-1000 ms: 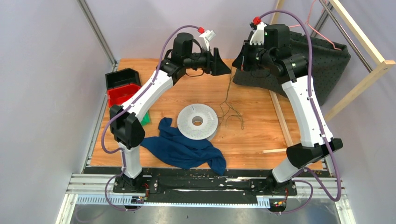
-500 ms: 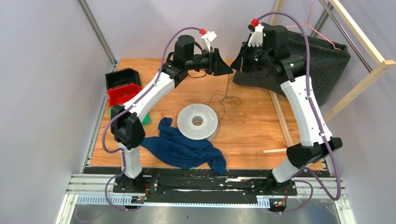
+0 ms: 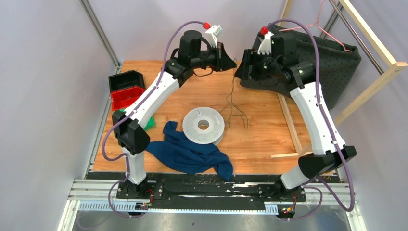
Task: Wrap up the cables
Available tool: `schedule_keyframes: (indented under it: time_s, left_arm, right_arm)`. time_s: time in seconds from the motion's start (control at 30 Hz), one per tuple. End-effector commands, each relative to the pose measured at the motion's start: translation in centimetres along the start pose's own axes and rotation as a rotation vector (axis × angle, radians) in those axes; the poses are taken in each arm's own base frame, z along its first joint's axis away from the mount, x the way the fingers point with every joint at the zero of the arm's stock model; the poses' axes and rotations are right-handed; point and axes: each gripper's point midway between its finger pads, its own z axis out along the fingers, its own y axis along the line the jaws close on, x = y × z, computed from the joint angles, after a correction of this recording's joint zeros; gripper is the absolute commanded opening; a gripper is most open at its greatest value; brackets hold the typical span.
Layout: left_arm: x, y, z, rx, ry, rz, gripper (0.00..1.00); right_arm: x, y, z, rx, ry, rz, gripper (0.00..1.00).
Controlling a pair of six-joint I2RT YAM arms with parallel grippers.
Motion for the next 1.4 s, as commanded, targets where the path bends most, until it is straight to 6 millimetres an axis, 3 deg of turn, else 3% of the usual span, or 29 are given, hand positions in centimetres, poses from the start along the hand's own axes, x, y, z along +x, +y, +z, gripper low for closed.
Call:
schedule_keyframes:
  time_s: [0.0, 0.17, 0.37, 0.57, 0.8, 0.97, 1.2, 1.37]
  left_arm:
    - [-5.3, -2.0, -3.5, -0.12, -0.12, 0.113, 0.0]
    - [-8.5, -5.0, -5.5, -0.098, -0.196, 0.132, 0.0]
    - [-10.4, -6.9, -7.0, -0.079, -0.253, 0.166, 0.0]
    - [-11.1, -7.5, -7.8, -0.085, -0.274, 0.191, 0.0]
    - [-11.4, -8.1, -8.5, -0.085, -0.289, 0.194, 0.0]
    - [-11.6, -8.8, -8.8, -0.06, -0.297, 0.19, 0.0]
    - [-11.8, -10.4, -9.5, -0.012, -0.298, 0.204, 0.0]
    - [-12.0, -10.7, -9.8, -0.003, -0.305, 0.207, 0.0]
  right_arm:
    - [-0.4, -2.3, -1.8, 0.103, -0.074, -0.014, 0.78]
    - [0.6, -1.4, -1.7, -0.001, -0.17, -0.114, 0.85]
    - [3.7, -1.3, 1.3, -0.136, -0.325, -0.229, 0.84]
    - [5.7, -4.4, 4.3, -0.02, -0.269, -0.181, 0.79]
    - [6.3, -7.2, 5.8, 0.122, -0.203, -0.094, 0.79]
    - [7.7, -6.0, 7.0, 0.025, -0.162, -0.124, 0.72]
    - [8.7, -3.2, 7.9, -0.167, -0.093, -0.081, 0.79]
    - [9.5, -2.9, 8.5, -0.197, -0.058, -0.045, 0.76]
